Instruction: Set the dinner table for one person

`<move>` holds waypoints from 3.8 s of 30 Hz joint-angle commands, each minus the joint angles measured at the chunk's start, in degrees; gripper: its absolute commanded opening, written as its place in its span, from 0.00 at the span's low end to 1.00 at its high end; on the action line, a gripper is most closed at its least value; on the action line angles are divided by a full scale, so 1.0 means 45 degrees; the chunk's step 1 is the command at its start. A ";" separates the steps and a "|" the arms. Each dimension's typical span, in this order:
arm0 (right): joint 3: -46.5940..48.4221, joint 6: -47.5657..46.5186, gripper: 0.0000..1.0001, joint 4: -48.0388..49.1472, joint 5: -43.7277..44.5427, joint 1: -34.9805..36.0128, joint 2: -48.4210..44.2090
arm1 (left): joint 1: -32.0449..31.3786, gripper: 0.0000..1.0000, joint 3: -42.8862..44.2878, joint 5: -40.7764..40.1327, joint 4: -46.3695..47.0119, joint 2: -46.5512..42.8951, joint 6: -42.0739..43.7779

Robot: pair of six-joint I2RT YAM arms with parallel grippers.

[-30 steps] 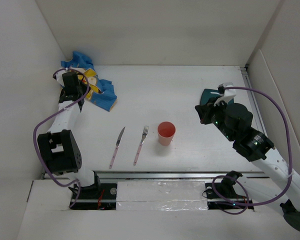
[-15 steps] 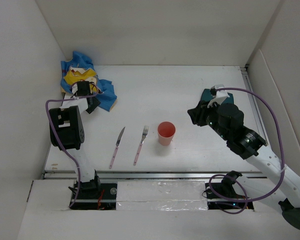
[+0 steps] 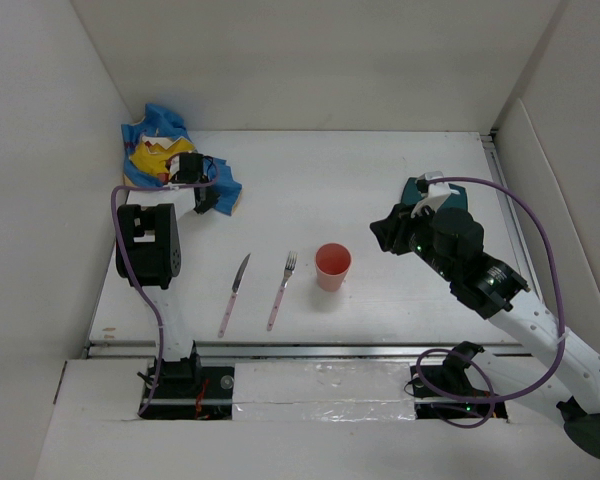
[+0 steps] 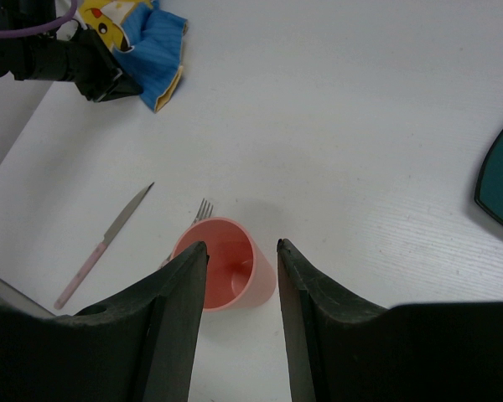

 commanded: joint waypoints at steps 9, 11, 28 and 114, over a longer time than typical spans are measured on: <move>0.0079 0.0103 0.47 0.1371 0.0286 -0.0059 0.0840 | -0.3564 0.00 0.2871 0.2407 0.0582 0.0341 -0.0759; 0.0177 0.0220 0.47 0.1431 0.0599 -0.0059 0.1288 | -0.4252 0.00 0.4394 0.2915 0.0504 0.1083 -0.0975; -0.0329 0.1955 0.61 0.3148 0.1403 -0.2909 0.4022 | -0.6405 0.44 0.4368 0.1688 0.1667 -0.0842 -0.0485; 0.2853 0.7330 0.57 0.9595 -0.1841 -0.5821 1.4514 | -0.1736 0.53 -0.6617 -0.0560 0.6539 -0.4443 -0.5702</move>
